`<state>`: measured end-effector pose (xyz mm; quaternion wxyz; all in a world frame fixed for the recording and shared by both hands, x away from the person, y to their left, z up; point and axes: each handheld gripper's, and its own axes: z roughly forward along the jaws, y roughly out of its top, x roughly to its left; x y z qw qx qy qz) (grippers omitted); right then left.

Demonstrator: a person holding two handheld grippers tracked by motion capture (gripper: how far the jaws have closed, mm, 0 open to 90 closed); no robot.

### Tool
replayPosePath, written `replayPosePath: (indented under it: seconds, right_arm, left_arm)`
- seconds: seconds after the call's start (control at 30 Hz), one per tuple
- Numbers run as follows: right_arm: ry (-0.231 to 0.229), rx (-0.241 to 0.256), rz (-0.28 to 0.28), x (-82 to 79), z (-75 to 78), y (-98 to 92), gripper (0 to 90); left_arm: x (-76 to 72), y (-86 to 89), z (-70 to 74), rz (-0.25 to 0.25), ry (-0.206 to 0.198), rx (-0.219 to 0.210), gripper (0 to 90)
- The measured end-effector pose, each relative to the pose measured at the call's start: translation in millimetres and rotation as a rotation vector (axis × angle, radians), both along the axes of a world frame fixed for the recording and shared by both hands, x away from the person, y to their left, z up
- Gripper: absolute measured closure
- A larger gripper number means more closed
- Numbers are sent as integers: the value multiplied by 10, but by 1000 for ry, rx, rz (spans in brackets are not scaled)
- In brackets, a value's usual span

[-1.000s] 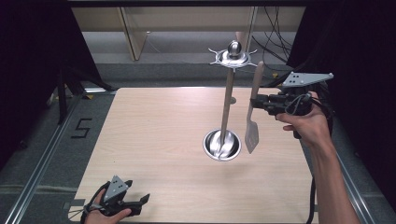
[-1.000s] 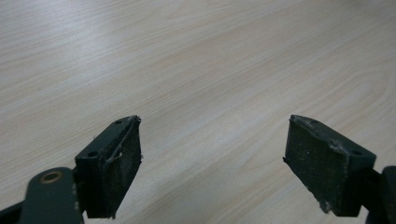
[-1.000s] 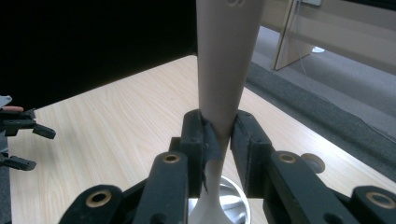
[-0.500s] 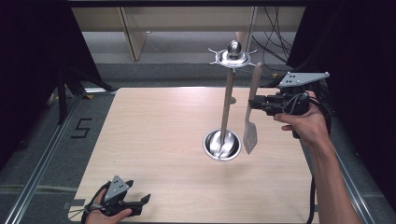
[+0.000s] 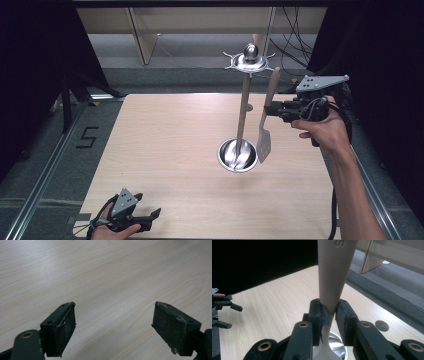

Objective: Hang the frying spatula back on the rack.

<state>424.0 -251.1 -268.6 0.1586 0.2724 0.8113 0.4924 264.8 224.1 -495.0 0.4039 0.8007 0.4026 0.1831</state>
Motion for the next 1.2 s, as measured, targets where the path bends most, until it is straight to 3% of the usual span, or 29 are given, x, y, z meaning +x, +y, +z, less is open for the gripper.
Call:
replayPosePath:
  seconds: [0.03, 0.07, 0.43, 0.47, 0.6, 0.63, 0.7, 0.87, 0.97, 1.0, 1.17, 1.2]
  right_arm:
    - [-3, 1, -7, -6, -1, 3, 757]
    - [-15, -9, -7, -5, 3, -4, 757]
    - [-14, 4, -7, 19, -11, 11, 755]
    - [-5, -13, 1, 25, 1, 0, 755]
    - [-22, 0, -4, 40, -14, 20, 753]
    - [-21, 2, -12, 32, -15, 22, 751]
    - [-2, -1, -12, 19, -13, 8, 748]
    - [-17, 24, -16, 8, -36, 6, 743]
    - [-9, 27, -20, -12, -35, -6, 714]
    - [-8, 35, -12, -19, -35, -9, 684]
    - [-5, 40, -36, -57, -16, -24, 600]
    - [-15, 48, -47, -66, -14, -33, 561]
  left_arm:
    - [-11, -24, -7, 17, 4, -28, 179]
    - [1, 7, 10, -14, 1, 14, 179]
    - [1, 4, 4, -9, 4, 12, 179]
    - [-9, -26, -11, 17, 1, -29, 179]
    - [-6, 2, 7, -6, 4, 10, 179]
    - [-16, -31, -11, 21, 7, -34, 179]
    - [-12, -23, -6, 10, 0, -15, 179]
    - [-18, -21, -8, 17, 8, -20, 179]
    - [-20, -21, -10, 18, 6, -23, 179]
    - [-4, -9, -6, -7, -15, -8, 178]
    - [-7, -11, -7, -5, -14, -9, 179]
    - [1, 14, 6, -29, -16, 25, 179]
